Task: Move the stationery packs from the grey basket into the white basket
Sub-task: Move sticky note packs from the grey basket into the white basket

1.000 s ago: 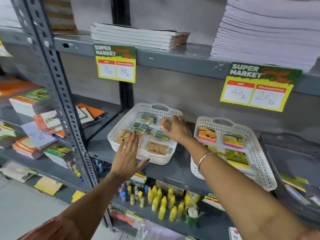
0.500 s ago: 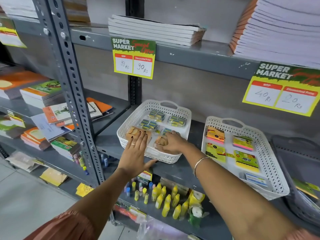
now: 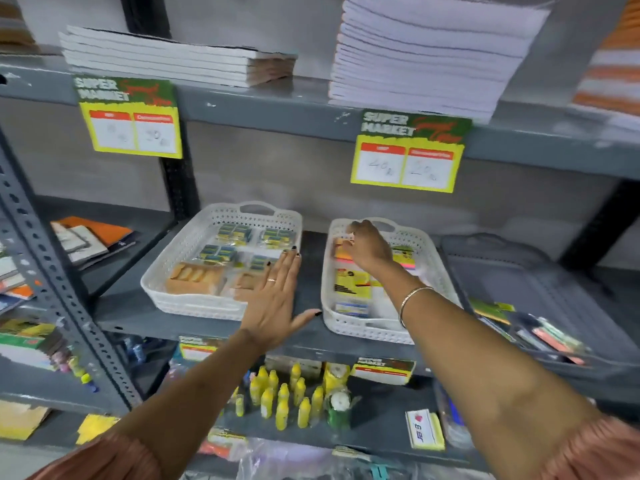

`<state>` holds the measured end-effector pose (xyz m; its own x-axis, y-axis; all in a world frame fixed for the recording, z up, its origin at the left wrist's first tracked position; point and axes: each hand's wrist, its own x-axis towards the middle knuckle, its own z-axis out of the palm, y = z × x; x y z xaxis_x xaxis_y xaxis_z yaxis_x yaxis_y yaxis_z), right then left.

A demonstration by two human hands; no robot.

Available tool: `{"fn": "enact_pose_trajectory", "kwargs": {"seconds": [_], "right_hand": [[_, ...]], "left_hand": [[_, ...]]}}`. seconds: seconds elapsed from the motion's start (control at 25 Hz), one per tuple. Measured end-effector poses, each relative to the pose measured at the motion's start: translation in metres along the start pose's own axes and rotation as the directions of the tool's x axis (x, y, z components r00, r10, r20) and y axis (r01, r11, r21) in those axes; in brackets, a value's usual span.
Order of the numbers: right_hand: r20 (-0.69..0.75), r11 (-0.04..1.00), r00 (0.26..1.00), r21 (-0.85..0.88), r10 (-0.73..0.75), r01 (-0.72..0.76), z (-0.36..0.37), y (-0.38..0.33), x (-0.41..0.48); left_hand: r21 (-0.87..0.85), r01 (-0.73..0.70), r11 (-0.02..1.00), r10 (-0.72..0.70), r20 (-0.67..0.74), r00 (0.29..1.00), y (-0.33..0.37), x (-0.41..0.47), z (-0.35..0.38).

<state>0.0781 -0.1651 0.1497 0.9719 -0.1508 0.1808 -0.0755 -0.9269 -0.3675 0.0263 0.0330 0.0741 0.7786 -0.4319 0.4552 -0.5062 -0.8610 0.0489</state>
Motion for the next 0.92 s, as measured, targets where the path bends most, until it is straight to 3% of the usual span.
{"fn": "enact_pose_trajectory", "kwargs": {"seconds": [0.08, 0.2, 0.28, 0.36, 0.52, 0.92], "right_hand": [[-0.03, 0.994, 0.994, -0.042, 0.101, -0.102, -0.02, 0.045, -0.005], [-0.072, 0.953, 0.961, -0.13, 0.267, -0.274, -0.044, 0.116, -0.021], [-0.103, 0.892, 0.9, -0.122, 0.424, -0.435, -0.052, 0.158, -0.039], [-0.024, 0.815, 0.831, -0.183, 0.556, -0.55, -0.053, 0.193, -0.06], [0.173, 0.762, 0.769, -0.378, 0.616, -0.526, -0.042, 0.227, -0.082], [0.189, 0.719, 0.764, -0.53, 0.617, -0.45, -0.042, 0.212, -0.083]], "left_hand": [[-0.065, -0.055, 0.996, 0.056, 0.013, 0.998, 0.028, 0.007, 0.011], [-0.143, -0.024, 0.989, 0.038, 0.094, 0.995, 0.042, -0.009, 0.038], [-0.132, 0.021, 0.991, 0.001, 0.166, 0.986, 0.036, -0.025, 0.055], [-0.076, 0.032, 0.997, -0.011, 0.261, 0.965, 0.029, -0.033, 0.066], [0.016, 0.061, 0.998, -0.062, 0.369, 0.927, 0.027, -0.034, 0.075], [0.038, 0.052, 0.998, -0.062, 0.324, 0.944, 0.027, -0.035, 0.078]]}}
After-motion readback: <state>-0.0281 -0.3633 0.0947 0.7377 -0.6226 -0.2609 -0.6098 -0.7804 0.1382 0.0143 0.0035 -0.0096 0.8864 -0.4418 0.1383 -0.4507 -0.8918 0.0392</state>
